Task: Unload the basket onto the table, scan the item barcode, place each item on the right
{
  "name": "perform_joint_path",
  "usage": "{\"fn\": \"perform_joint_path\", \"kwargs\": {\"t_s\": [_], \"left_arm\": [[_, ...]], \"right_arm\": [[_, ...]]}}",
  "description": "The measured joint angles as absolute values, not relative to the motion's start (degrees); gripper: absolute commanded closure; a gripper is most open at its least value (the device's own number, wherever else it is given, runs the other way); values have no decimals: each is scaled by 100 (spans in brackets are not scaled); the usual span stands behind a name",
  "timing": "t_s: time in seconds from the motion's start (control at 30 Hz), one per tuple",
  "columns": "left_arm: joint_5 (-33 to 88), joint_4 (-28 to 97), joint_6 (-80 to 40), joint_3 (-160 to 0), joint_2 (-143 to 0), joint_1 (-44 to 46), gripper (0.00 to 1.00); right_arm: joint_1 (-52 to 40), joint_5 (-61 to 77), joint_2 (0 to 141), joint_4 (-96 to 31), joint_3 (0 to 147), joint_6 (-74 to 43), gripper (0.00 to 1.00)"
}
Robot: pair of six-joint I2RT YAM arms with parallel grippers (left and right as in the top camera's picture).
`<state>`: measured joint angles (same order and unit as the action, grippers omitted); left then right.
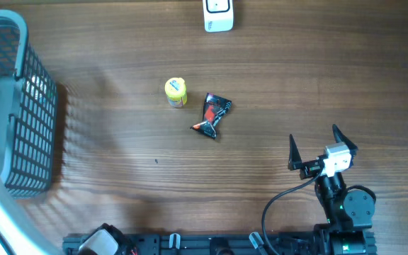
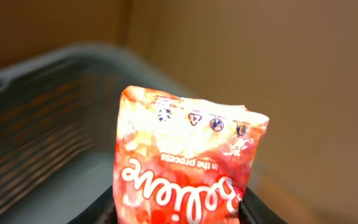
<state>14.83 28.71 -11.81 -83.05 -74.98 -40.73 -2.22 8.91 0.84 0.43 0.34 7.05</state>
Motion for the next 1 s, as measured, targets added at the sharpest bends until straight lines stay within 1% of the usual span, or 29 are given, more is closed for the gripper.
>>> {"fn": "perform_joint_path", "kwargs": {"t_s": [0.07,0.1,0.13,0.17,0.2,0.23,0.27,0.3,0.33,0.37,0.47,0.5,0.53,0.57,0.67,0.8,0.93,1.0], "left_arm": [[2261,2571,-1420,-8322,-7118,-3970,48],[2630,2462,-1496,-8333,-7008,-3828,48],[2987,2410,-1529,-8344,-6936,-3623,49],[3234,2397,-1594,-8348,-6914,-3426,55],[3616,2456,-1608,-8348,-6921,-2969,57],[3723,2576,-1529,-8350,-6995,-2508,58],[3804,2705,-1420,-8348,-7078,-2045,53],[3900,2877,-1249,-8342,-7277,-1326,52],[3872,3059,-1090,-8331,-7452,-891,51],[3795,3236,-993,-8322,-7577,-585,49],[3114,3905,-768,-8305,-8250,554,49],[2871,4115,-727,-8281,-8462,832,50],[2563,4379,-679,-8272,-8670,1081,53],[2329,4582,-650,-8261,-8829,1256,55],[1444,5151,-598,-8241,-9424,1846,55],[814,5382,-539,-7999,-10224,2443,54],[471,5356,-506,-7487,-10595,2766,47],[298,5249,-499,-7150,-10606,2895,41]], "right_arm": [[-222,891,84,43,34,705,0],[-222,888,84,43,34,705,0],[-222,891,84,43,34,705,0],[-222,891,84,43,34,705,0],[-222,891,84,43,34,705,0],[-222,891,84,40,34,705,0],[-222,891,84,40,34,705,0],[-222,888,84,43,34,705,0],[-222,891,84,40,34,705,0],[-222,891,84,43,34,705,0],[-222,888,84,40,34,705,0],[-222,891,84,43,34,705,0],[-222,891,84,40,34,705,0],[-222,891,84,43,34,705,0],[-222,891,84,43,34,705,0],[-222,891,84,43,34,705,0],[-222,891,84,43,34,705,0],[-222,891,84,43,34,705,0]]}}
